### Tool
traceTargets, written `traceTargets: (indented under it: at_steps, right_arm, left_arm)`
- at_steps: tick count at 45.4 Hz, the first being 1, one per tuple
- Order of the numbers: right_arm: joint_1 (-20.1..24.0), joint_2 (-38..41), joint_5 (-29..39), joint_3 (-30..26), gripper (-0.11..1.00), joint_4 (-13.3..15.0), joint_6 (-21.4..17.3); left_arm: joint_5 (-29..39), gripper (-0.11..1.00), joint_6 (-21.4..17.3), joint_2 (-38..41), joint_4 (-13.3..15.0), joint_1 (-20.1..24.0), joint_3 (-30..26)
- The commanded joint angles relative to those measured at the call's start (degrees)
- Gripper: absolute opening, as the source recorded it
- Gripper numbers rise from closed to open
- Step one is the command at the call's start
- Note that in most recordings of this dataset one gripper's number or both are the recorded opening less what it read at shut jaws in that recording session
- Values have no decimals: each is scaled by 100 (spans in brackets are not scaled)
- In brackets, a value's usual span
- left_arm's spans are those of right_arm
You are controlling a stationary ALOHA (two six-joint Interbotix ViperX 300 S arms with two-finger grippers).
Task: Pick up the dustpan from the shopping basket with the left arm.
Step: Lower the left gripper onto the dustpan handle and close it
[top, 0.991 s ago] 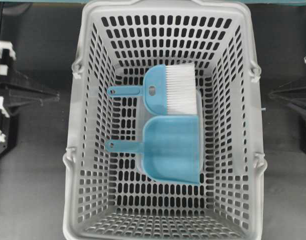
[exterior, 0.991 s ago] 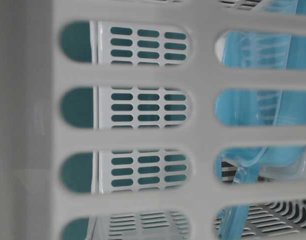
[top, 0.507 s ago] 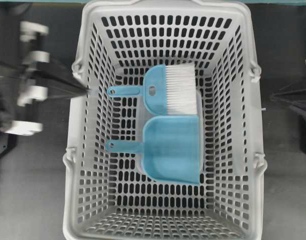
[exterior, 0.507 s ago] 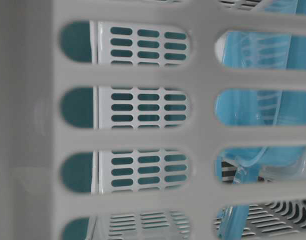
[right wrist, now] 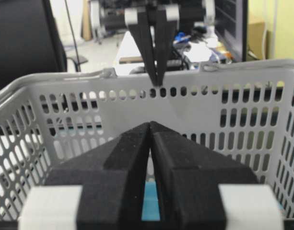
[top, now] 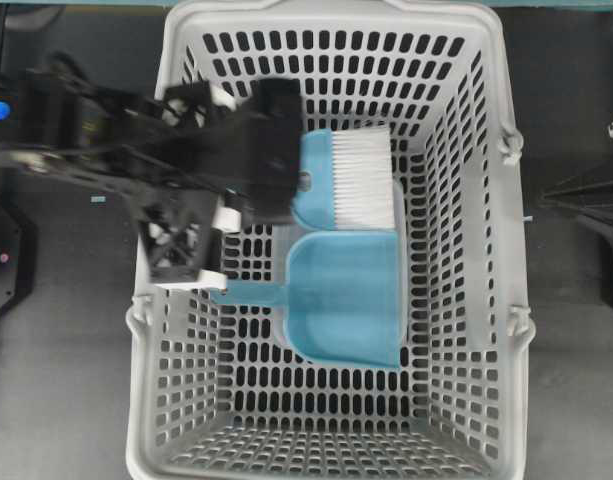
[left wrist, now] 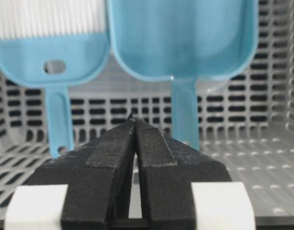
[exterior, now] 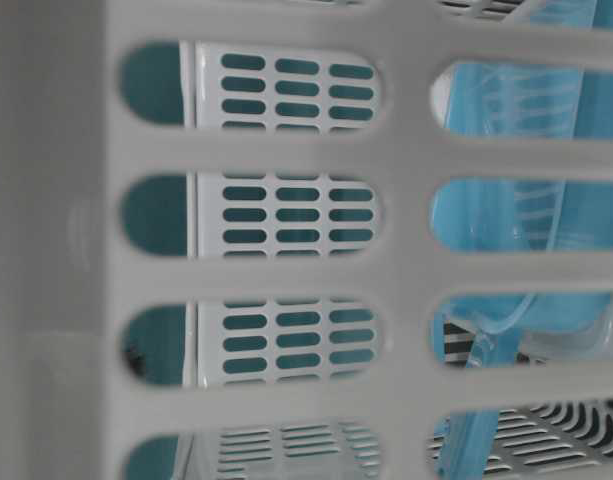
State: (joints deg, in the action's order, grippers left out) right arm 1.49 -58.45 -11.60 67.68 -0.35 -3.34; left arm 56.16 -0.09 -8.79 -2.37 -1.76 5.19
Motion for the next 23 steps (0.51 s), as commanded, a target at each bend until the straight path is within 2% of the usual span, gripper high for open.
traceTargets:
  at_steps: [1, 4, 6, 9, 17, 20, 23]
  right_arm:
    - [26, 35, -26, -35, -2, -18, -9]
    - [26, 26, -18, -26, -2, -18, -9]
    - [26, 35, -26, -18, -2, -18, -9]
    - [26, 26, -26, -18, -2, -18, -18]
    - [62, 35, -26, -9, -2, -26, -9]
    - [70, 35, -18, 0, -2, -26, -9]
    - [70, 35, -18, 18, -2, -26, -18]
  left_arm:
    - [18, 1, -9, 123, -18, -62, -193]
    - [18, 3, 9, 237, -18, -105, -193]
    - [26, 9, 79, 299, -18, -123, -193]
    - [44, 24, 105, 404, -18, -149, -167]
    - [105, 76, 255, 782, -18, -299, -9]
    - [105, 88, 352, 905, -18, -343, 9]
    - [79, 91, 492, 1055, -18, -396, 0]
